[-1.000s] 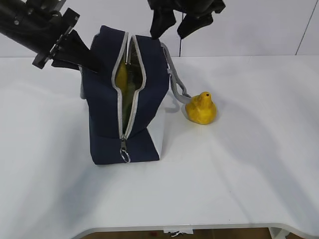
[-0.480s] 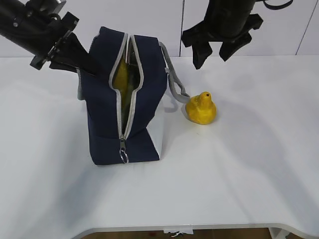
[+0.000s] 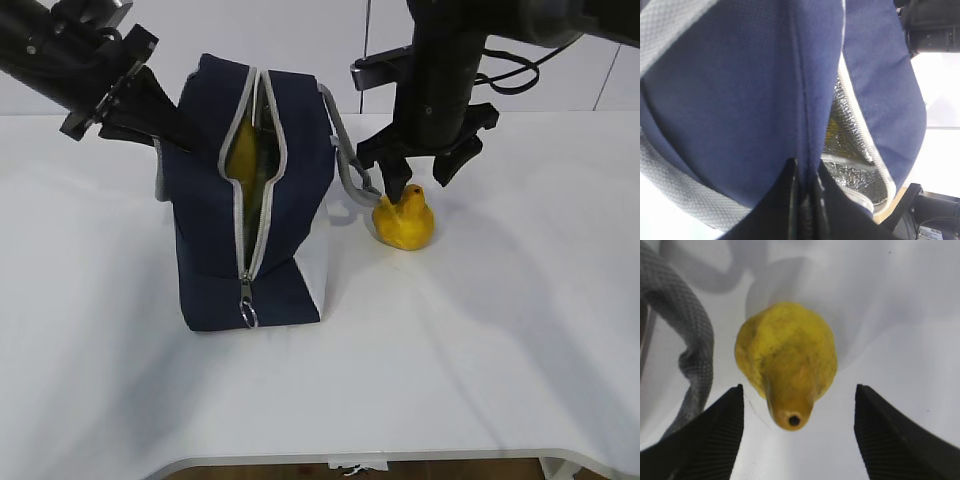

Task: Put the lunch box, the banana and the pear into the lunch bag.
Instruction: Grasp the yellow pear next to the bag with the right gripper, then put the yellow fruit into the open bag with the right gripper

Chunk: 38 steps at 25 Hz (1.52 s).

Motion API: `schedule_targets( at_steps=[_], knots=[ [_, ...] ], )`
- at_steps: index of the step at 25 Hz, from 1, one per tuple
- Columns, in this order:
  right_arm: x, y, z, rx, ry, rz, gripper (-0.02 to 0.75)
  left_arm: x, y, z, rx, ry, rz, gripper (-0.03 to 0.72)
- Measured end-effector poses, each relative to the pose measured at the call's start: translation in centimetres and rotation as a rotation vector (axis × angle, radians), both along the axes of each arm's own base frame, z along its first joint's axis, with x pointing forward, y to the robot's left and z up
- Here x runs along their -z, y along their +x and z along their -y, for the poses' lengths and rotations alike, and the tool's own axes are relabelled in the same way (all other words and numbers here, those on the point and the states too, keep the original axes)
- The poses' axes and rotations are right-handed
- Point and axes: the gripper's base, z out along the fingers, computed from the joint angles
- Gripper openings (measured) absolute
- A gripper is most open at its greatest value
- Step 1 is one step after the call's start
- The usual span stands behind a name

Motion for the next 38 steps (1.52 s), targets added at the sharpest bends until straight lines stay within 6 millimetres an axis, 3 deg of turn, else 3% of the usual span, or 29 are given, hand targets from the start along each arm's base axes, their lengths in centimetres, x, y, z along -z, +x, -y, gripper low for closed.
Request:
schedule_targets(
  at_steps=[11, 13, 19, 24, 28, 30, 35, 38],
  knots=[
    [1.3, 0.3, -0.1, 0.001, -0.007, -0.019, 0.526, 0.0, 0.0, 0.0, 0.001, 0.002, 0.0, 0.006],
    [1.7, 0.4, -0.2, 0.001, -0.01, -0.028, 0.493, 0.0, 0.0, 0.0, 0.001, 0.002, 0.0, 0.006],
    [2.3, 0.5, -0.2, 0.001, -0.014, -0.037, 0.286, 0.0, 0.0, 0.0, 0.001, 0.002, 0.0, 0.006],
    [1.9, 0.8, 0.1, -0.006, -0.046, -0.005, 0.258, 0.0, 0.0, 0.0, 0.001, 0.002, 0.0, 0.006],
    [0.2, 0.7, 0.3, -0.007, -0.048, 0.038, 0.256, 0.1, 0.0, -0.1, 0.003, 0.011, 0.001, 0.006],
    [-2.0, 0.2, 0.5, -0.006, -0.031, 0.081, 0.255, 0.2, 0.0, -0.2, 0.008, 0.032, 0.004, 0.006],
    [-9.7, -2.6, 1.2, 0.001, 0.065, 0.218, 0.255, 0.5, -0.1, -0.5, 0.022, 0.081, 0.009, 0.006],
    [-12.6, -4.3, 0.9, -0.006, 0.187, 0.237, 0.255, 0.5, -0.1, -0.5, 0.023, 0.084, 0.01, 0.006]
  ],
)
